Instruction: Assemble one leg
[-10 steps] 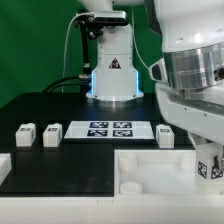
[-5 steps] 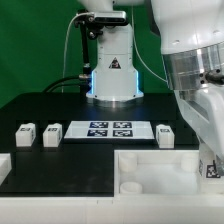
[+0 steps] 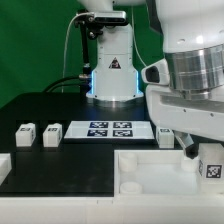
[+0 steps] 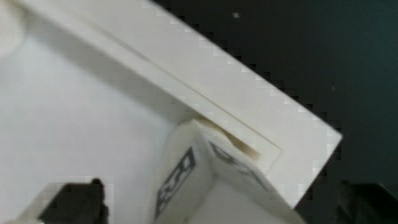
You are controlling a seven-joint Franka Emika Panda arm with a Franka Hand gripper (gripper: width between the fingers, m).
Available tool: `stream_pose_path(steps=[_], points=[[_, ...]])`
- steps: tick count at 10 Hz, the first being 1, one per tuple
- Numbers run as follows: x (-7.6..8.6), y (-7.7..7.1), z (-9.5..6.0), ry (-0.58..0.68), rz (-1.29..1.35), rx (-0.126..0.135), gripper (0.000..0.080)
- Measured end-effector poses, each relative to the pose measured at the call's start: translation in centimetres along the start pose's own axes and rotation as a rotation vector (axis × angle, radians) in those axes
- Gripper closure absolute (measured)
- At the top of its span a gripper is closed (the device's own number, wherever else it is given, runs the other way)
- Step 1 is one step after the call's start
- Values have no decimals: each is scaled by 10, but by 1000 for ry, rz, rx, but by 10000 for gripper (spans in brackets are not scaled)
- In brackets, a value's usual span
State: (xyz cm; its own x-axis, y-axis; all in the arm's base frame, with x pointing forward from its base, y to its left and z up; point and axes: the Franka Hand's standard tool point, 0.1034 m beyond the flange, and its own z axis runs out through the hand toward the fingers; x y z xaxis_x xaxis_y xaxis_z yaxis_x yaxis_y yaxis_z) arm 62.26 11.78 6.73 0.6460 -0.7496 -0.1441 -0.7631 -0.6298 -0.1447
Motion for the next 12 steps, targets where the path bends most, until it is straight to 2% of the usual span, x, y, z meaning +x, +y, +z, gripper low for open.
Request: stream_pose_path(steps=[1, 2, 3, 4, 5, 7, 9, 10, 11, 12], points=[[0, 0, 0, 0, -104, 0, 151], [1, 1, 0, 12, -269, -18, 151], [3, 2, -1, 35, -481, -56, 151], [3, 2, -2, 45, -674, -82, 151], [3, 1, -3, 48, -819, -95, 151], [5, 2, -2, 47, -858, -95, 151], [4, 2, -2, 47, -807, -91, 408], [3, 2, -1, 48, -711, -84, 408], [3, 2, -1, 50, -607, -79, 508], [3, 2, -1, 53, -484, -72, 508]])
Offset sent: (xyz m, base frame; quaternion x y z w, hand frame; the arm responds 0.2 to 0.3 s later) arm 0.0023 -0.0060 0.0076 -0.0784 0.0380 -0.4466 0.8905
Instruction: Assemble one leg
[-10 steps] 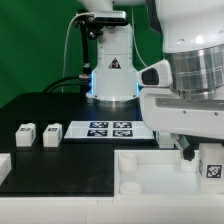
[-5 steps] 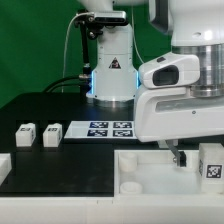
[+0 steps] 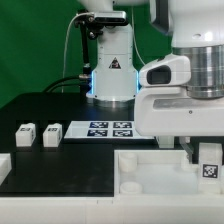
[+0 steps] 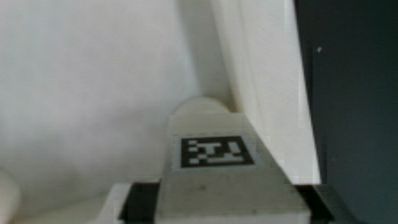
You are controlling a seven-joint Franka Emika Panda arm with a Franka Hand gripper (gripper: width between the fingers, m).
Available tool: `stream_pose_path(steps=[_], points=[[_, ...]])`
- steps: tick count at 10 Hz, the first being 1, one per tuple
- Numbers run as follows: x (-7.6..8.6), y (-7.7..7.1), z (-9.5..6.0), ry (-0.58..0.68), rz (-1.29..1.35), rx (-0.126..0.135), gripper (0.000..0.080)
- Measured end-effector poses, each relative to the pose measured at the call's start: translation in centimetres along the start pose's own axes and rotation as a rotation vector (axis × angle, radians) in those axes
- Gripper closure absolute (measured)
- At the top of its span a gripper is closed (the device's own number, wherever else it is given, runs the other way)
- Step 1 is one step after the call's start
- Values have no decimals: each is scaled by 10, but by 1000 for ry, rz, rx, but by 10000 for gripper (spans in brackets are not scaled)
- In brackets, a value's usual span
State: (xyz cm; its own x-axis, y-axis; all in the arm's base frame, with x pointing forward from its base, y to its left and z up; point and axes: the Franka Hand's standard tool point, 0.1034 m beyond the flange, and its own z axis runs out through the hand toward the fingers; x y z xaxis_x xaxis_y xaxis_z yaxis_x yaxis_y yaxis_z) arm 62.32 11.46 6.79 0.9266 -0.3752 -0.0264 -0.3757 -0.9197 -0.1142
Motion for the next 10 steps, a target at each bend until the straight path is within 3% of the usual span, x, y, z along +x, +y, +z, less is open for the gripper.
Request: stream_pose_path(steps=[4, 7, 10], points=[[1, -1, 1, 10, 681, 31, 508], [-2, -4, 2, 5, 1117, 120, 506], [-1, -5, 1, -28, 1455, 153, 506]])
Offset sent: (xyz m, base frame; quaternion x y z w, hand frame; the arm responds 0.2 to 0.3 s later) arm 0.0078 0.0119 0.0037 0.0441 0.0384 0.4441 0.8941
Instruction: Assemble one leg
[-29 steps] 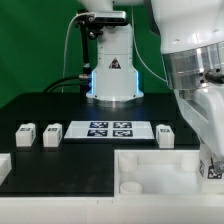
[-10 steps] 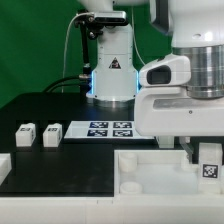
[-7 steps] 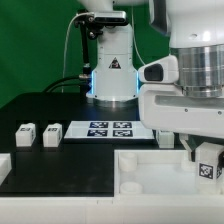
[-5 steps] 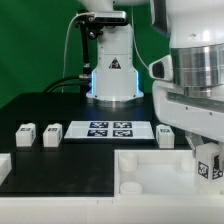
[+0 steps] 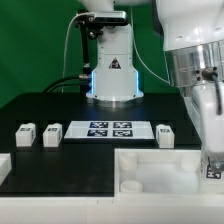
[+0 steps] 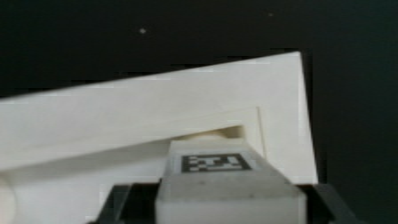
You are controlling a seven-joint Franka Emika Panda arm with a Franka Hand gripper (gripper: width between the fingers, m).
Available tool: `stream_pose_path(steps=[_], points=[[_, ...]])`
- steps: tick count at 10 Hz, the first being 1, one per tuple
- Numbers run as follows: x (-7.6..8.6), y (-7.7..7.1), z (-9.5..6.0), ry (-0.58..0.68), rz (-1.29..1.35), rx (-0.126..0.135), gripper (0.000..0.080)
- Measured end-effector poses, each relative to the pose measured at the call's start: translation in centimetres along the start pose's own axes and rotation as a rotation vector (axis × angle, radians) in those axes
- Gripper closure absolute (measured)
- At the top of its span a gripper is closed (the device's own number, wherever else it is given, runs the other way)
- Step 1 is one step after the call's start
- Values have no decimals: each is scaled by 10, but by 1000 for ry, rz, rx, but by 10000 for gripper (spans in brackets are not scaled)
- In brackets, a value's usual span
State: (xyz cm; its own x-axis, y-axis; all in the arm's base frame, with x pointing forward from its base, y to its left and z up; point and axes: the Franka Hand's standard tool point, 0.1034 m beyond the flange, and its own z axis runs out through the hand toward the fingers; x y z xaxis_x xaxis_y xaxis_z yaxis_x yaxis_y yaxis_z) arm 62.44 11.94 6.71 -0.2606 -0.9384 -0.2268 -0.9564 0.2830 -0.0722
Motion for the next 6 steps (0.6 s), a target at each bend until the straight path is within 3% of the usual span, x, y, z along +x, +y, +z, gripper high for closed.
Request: stream_pose_path(steps=[4, 5, 6], points=[[3, 0, 0, 6, -62, -3, 506], [4, 2, 1, 7, -123, -18, 322], [6, 5, 2, 6, -224, -47, 210]])
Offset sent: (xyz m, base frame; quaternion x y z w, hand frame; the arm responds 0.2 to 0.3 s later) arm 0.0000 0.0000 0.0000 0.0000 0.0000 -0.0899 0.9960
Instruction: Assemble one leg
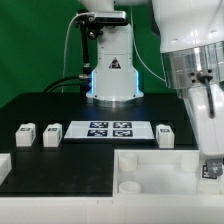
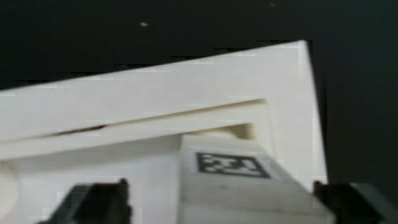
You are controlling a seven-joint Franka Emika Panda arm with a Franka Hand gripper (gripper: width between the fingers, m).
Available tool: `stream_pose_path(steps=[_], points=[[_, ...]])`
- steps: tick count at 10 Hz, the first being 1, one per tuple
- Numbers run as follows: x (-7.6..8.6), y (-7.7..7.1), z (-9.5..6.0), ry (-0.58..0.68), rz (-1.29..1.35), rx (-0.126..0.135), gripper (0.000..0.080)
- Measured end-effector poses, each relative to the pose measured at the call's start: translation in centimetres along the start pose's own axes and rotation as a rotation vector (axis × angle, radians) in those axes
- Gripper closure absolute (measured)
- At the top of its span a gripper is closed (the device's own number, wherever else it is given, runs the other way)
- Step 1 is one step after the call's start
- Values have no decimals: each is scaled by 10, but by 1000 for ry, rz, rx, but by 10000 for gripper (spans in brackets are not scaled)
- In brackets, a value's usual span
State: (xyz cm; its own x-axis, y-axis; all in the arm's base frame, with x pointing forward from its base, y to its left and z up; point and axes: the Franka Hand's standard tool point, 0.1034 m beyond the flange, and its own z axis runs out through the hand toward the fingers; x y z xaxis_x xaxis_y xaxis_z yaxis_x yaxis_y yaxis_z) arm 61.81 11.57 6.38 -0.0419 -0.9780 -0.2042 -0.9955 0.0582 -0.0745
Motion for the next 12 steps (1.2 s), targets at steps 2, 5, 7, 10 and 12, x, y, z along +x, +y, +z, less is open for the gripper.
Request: stream_pose_path(steps=[2, 5, 7, 10, 12], points=[[0, -2, -4, 8, -349, -27, 162], [2, -2, -3, 6, -608, -27, 153], [-7, 0, -10, -6, -617, -37, 151], [-13, 0, -17, -11, -625, -35, 151], [-13, 0, -16, -11, -625, -35, 151]])
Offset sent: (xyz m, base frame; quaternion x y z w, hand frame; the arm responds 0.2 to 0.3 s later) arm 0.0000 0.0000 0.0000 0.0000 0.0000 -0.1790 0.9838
